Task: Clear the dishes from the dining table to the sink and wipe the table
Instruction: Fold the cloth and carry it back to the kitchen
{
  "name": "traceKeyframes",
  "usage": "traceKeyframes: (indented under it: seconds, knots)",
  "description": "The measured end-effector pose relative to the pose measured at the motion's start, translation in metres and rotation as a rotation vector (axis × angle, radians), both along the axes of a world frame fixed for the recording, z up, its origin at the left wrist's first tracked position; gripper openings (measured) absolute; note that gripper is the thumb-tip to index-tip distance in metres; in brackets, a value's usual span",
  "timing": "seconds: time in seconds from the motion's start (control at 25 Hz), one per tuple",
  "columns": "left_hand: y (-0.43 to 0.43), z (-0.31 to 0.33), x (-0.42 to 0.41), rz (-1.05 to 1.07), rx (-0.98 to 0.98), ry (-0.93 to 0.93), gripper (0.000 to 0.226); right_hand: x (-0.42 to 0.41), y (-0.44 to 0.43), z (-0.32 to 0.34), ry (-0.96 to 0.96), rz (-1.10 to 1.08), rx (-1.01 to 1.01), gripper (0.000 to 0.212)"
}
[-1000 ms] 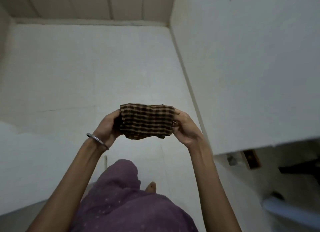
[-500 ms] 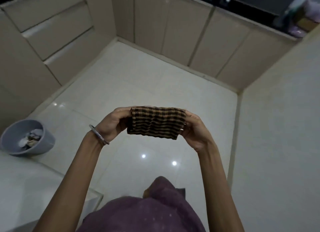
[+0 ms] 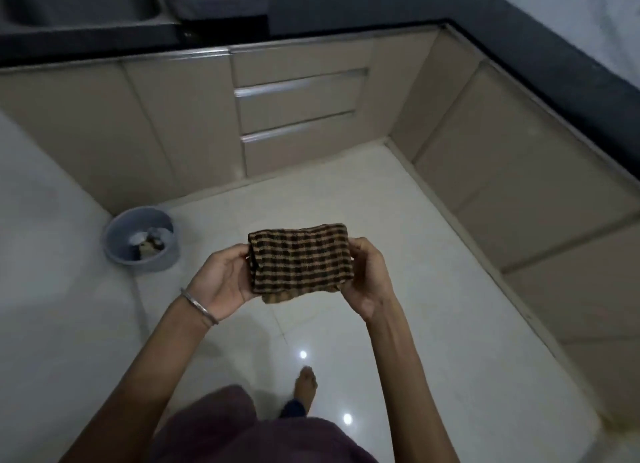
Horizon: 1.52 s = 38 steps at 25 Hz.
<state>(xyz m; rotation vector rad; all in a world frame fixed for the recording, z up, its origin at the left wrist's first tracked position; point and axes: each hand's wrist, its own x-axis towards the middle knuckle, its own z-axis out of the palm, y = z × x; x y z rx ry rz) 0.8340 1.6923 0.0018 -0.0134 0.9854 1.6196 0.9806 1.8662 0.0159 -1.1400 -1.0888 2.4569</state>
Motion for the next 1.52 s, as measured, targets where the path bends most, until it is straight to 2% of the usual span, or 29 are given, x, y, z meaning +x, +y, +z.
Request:
traceKeyframes:
  seconds: [0.08,0.16,0.24,0.36,0.44,0.52,0.88,1.04,1.16,1.24,1.32,1.4,1.52]
  knots:
    - [0.004,-0.004,-0.031,0.191,0.02,-0.08,0.045,-0.064,0.024,-0.003,0.007,0.117,-0.039,0.025]
    - [0.004,-0.008,-0.073,0.365,0.062,-0.118,0.048,-0.134,0.037,-0.008,-0.014,0.305,0.013,0.03]
    - [0.002,-0.012,-0.123,0.487,0.075,-0.107,0.054,-0.212,0.039,-0.011,-0.049,0.51,0.09,0.024]
    - [0.0,-0.018,-0.202,0.628,0.082,-0.088,0.045,-0.324,0.036,-0.015,-0.066,0.713,0.199,0.027]
    - [-0.008,-0.017,-0.275,0.713,-0.007,-0.054,0.037,-0.414,0.032,-0.014,-0.059,0.79,0.231,0.033]
    - [-0.015,-0.011,-0.332,0.819,-0.036,-0.109,0.039,-0.486,0.025,-0.004,-0.048,0.886,0.249,0.032]
    - [-0.03,-0.007,-0.559,1.191,0.081,-0.195,0.037,-0.788,-0.016,0.01,0.091,1.026,0.245,0.022]
    - [-0.026,-0.022,-0.652,1.325,-0.017,-0.1,0.035,-0.913,-0.036,-0.009,0.062,1.081,0.178,0.018]
    - [-0.022,-0.028,-0.708,1.441,-0.109,-0.134,0.035,-0.981,-0.059,-0.023,0.022,1.093,0.25,0.03]
    - [-0.022,-0.035,-0.74,1.557,-0.24,-0.147,0.031,-1.02,-0.079,-0.035,0.003,1.123,0.313,0.037]
    - [-0.024,-0.041,-0.761,1.671,-0.409,-0.176,0.032,-1.044,-0.095,-0.047,0.0,1.176,0.469,0.037]
    - [-0.026,-0.046,-0.775,1.737,-0.551,-0.189,0.041,-1.054,-0.106,-0.058,0.066,1.27,0.745,0.034]
    - [-0.034,-0.048,-0.782,1.749,-0.641,-0.164,0.056,-1.052,-0.114,-0.068,0.247,1.27,1.158,0.032]
